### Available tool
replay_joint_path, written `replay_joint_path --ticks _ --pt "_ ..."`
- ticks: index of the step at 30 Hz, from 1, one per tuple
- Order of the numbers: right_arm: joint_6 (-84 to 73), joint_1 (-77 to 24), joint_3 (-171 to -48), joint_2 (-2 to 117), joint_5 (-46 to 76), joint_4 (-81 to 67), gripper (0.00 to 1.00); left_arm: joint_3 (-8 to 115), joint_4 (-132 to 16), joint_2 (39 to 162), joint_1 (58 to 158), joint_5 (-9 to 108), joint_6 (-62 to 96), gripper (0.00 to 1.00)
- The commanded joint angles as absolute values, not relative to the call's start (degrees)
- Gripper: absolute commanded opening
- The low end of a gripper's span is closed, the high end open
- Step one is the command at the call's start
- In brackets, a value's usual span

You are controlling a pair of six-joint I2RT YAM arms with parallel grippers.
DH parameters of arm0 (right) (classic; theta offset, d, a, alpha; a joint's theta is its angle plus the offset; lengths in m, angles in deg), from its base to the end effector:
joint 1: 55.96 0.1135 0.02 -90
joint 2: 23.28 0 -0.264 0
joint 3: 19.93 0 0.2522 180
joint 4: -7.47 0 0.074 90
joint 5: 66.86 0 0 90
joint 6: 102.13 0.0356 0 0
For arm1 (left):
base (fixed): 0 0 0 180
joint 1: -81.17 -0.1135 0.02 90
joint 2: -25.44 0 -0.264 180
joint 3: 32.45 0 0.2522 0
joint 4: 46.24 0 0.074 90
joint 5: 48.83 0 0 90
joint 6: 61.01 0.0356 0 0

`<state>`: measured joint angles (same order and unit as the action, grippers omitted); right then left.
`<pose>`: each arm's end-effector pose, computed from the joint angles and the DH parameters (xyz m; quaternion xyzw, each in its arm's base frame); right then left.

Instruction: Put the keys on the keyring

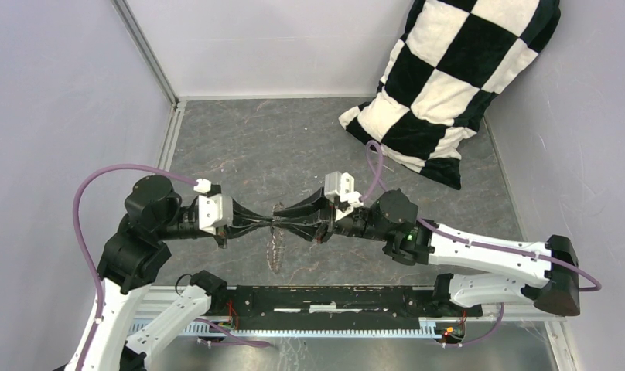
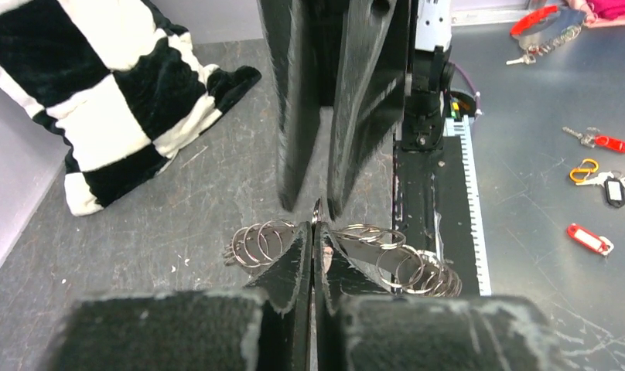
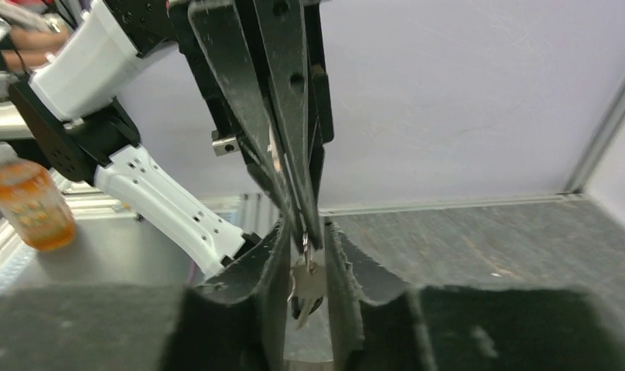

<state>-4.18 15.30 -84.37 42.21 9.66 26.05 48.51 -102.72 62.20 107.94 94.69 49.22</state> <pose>0.0777 0.2548 0.3818 -0.3886 0.4500 0.5641 0.5729 0.0606 -0.0626 0.4271 0.5363 0.5250 -0.3820 0.5393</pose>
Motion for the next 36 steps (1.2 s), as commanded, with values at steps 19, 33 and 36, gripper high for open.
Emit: replay_joint_path --ticks 19,33,36 --pt "-24.52 15.49 -130.16 58.31 3.73 -40.68 0.32 55.37 -121.26 67.82 108.07 94.29 86.81 0.02" --pt "-25.22 15.86 -134.99 62.48 7.72 -46.29 0.19 55.15 -121.35 67.64 108.07 93.43 87.11 0.02" --pt "-24.74 15.83 -134.27 61.89 7.76 -45.64 0.22 55.02 -121.35 67.65 108.07 93.29 87.11 0.02"
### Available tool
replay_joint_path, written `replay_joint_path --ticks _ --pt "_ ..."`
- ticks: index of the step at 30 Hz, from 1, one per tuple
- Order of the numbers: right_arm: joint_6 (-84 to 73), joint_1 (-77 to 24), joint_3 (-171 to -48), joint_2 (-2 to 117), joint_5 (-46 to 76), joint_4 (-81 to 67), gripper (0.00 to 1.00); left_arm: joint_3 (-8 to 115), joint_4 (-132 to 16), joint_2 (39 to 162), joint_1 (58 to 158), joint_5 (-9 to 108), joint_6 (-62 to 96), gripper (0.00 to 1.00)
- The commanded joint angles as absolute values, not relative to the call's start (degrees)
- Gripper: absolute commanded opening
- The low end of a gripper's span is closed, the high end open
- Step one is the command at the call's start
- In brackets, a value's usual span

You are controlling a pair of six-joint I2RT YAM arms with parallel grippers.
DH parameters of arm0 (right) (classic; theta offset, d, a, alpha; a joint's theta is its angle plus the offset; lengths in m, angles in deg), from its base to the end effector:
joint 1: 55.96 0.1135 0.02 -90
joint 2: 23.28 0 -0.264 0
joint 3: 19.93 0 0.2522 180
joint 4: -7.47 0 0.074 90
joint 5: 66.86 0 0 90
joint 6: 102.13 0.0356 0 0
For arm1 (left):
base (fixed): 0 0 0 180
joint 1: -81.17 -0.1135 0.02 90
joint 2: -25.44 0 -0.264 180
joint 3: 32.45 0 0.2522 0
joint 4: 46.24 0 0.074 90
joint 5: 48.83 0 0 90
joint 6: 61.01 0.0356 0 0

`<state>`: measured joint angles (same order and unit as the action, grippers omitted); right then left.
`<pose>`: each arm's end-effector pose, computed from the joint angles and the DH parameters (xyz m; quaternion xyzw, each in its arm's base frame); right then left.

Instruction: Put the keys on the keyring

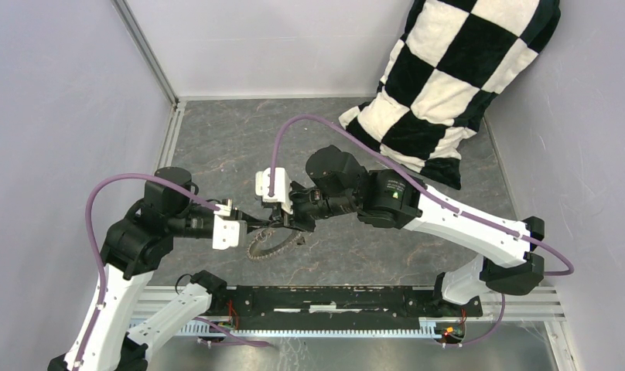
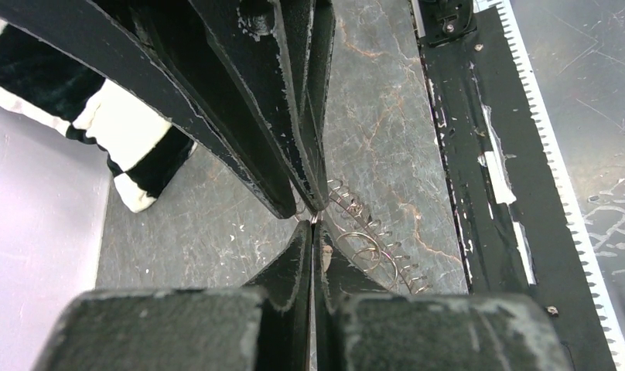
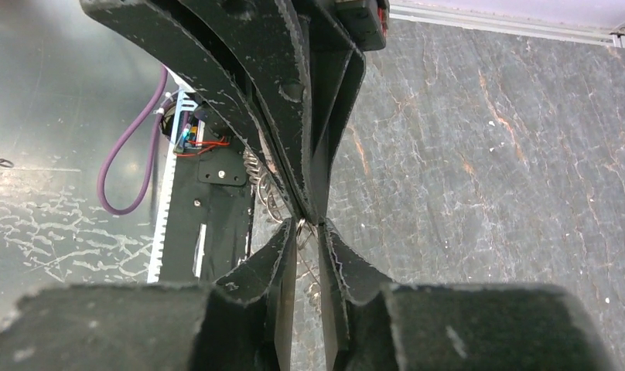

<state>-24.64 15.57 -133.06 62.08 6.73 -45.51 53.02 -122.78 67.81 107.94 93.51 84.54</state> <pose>0.0917 0.3064 0.4481 -0.6162 0.5697 0.3661 0.4021 0.0668 -0.0652 0.4110 0.6775 0.4575 -0.2705 0.5084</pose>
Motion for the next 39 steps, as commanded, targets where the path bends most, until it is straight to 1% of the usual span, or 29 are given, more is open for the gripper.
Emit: replay_joint_path --ticks 1,11,21,25,33,34,38,39 --pt "-24.63 15.89 -134.21 61.71 7.78 -45.61 0.22 55.00 -121.35 67.69 108.08 93.36 87.19 0.02" --pt "-22.79 15.93 -133.46 62.33 6.02 -44.71 0.25 55.20 -121.41 67.60 108.07 92.72 88.12 0.02" --pt "-22.24 15.86 -132.69 62.00 5.94 -44.38 0.25 54.11 -120.58 66.35 108.07 91.88 88.78 0.02" --pt "-21.80 15.82 -131.84 62.18 6.85 -42.89 0.21 53.95 -117.14 65.83 108.07 92.50 85.80 0.02" --pt "-21.18 15.84 -129.97 61.10 10.54 -40.02 0.18 54.32 -117.12 65.40 108.07 93.17 84.32 0.02" --pt "-21.24 15.83 -129.81 60.72 10.84 -39.55 0.16 54.27 -117.13 65.38 108.07 93.27 84.32 0.02" --pt "-21.14 15.53 -128.36 59.30 10.75 -37.50 0.00 54.44 -117.11 65.39 108.07 93.83 84.52 0.02" --pt "-21.02 15.50 -127.71 59.09 10.18 -36.84 0.00 54.48 -117.13 65.47 108.07 93.98 84.59 0.02"
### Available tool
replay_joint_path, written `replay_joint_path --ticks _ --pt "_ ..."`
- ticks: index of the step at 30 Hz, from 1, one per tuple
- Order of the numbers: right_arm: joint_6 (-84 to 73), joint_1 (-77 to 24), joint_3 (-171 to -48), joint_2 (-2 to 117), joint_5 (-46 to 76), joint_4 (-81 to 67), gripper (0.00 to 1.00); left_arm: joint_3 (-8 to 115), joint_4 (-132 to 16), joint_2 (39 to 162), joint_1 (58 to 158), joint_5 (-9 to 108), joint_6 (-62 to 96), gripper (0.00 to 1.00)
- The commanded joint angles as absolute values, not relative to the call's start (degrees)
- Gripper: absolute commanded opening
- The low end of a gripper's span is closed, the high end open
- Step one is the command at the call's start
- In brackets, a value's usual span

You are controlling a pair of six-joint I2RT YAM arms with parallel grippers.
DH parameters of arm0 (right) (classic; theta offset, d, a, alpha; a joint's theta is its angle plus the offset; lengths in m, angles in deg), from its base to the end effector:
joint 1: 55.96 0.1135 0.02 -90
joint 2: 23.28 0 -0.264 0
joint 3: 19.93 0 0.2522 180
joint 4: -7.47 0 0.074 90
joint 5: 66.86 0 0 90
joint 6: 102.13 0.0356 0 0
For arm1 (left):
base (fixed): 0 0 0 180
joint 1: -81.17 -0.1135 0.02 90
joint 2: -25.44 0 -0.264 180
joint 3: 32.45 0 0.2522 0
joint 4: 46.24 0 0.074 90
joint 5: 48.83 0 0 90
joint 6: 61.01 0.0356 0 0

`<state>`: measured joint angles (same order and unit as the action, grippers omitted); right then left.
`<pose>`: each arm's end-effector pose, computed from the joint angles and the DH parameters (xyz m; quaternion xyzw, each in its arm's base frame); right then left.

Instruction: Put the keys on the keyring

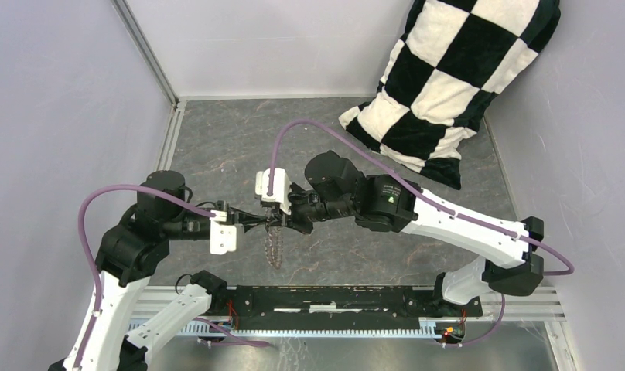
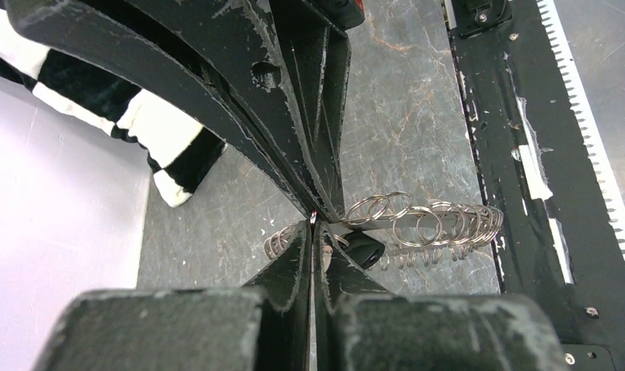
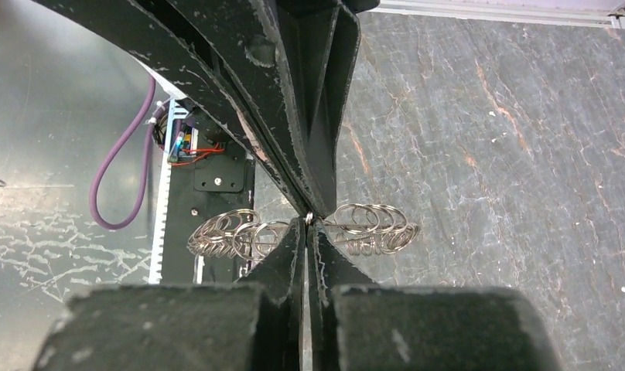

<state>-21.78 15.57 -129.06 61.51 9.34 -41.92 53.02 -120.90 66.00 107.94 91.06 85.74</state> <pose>0.0946 0.3102 0.4344 -0.5939 0.5940 0.3610 0.4051 0.0611 -0.0613 0.4151 0.6802 0.4440 -0.2347 0.5339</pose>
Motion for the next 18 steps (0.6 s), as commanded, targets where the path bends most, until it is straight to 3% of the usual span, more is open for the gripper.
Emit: replay_joint_path --ticks 1,5,6,8,13,18 --pt "-20.84 15.37 -127.08 58.98 9.44 -36.13 0.00 54.46 -117.13 65.52 108.07 94.21 84.55 0.02" --pt "-20.03 15.23 -124.00 57.75 7.17 -32.38 0.00 54.11 -117.13 65.29 108.07 94.66 84.77 0.02" --pt "-19.59 15.04 -122.73 56.90 6.60 -30.62 0.00 54.09 -117.13 65.26 108.07 94.68 84.66 0.06" --pt "-18.40 14.12 -118.20 54.56 5.09 -25.72 0.00 53.97 -116.27 65.02 108.07 94.53 83.11 0.26" --pt "-10.35 9.87 -97.27 43.40 0.62 1.92 0.00 53.58 -109.18 63.89 108.07 93.45 72.99 0.40" --pt "-4.68 8.31 -87.13 39.28 -1.16 20.16 0.00 53.95 -107.56 64.08 108.07 93.24 66.07 0.38"
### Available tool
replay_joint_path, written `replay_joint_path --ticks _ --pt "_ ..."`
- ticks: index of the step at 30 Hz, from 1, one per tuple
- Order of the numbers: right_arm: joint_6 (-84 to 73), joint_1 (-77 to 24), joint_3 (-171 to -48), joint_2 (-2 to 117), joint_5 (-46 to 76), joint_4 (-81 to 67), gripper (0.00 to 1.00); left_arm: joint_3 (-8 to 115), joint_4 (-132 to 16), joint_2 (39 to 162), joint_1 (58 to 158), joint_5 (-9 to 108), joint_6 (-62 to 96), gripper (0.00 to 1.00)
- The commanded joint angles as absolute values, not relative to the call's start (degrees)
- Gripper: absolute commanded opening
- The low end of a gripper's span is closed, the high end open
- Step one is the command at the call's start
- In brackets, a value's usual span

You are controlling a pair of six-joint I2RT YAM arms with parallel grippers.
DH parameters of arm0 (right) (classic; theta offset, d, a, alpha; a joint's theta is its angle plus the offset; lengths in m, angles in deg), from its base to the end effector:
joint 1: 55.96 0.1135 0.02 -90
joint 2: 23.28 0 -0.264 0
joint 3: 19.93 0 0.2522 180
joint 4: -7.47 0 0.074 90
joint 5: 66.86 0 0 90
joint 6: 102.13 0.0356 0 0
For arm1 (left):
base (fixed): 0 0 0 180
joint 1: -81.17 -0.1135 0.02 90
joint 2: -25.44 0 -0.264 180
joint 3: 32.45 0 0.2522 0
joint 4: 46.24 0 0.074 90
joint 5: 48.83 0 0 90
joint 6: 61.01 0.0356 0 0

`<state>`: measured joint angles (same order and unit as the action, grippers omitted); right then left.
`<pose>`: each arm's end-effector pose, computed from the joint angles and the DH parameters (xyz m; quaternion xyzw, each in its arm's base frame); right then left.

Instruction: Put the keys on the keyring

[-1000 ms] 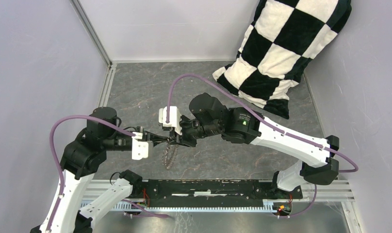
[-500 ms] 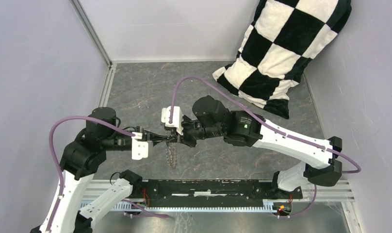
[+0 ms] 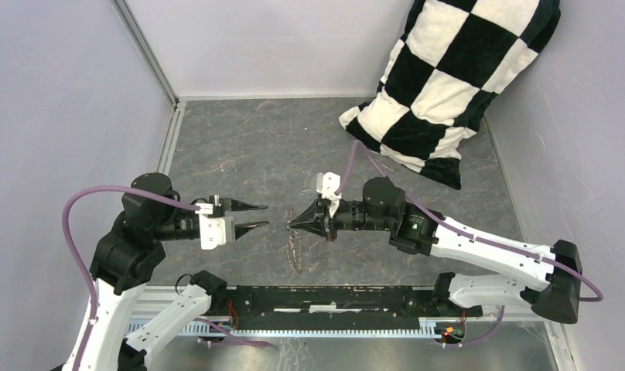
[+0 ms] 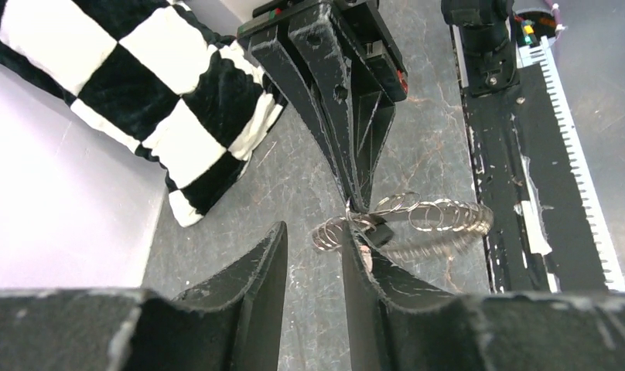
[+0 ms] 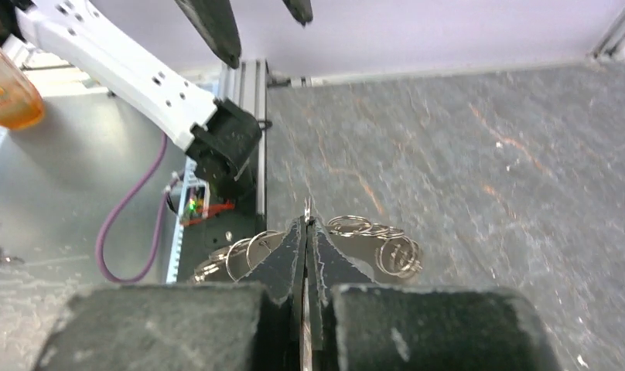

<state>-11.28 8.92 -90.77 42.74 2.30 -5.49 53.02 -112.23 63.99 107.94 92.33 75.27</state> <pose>0.1032 0.2500 0.3607 -0.4944 0.5672 0.4644 0.4671 0.0561 -0.0594 0.4308 0.6386 0.4413 -0.2579 0.5754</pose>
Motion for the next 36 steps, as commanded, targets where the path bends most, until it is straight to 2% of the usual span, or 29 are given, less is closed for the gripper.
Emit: replay_joint_path --ticks 1,10,15,25,33,36 --pt "-3.51 8.34 -86.35 39.41 -1.63 23.06 0.00 53.47 -107.30 64.11 108.07 93.43 64.75 0.36" --pt "4.09 8.34 -77.17 39.33 -0.73 47.46 0.00 46.71 -98.89 62.08 108.07 95.37 53.96 0.34" --pt "6.26 8.38 -75.54 41.53 -1.30 53.93 0.00 47.15 -97.65 63.09 108.07 96.73 52.00 0.39" --pt "5.60 8.34 -77.82 44.34 -2.67 50.61 0.00 47.97 -97.34 63.92 108.07 102.59 48.98 0.38" --pt "3.58 8.35 -81.71 46.13 -5.96 43.15 0.00 47.32 -97.28 64.15 108.07 101.10 49.02 0.19" --pt "3.40 8.30 -82.22 46.16 -6.43 42.04 0.00 46.74 -97.69 63.80 108.09 100.54 49.87 0.06"
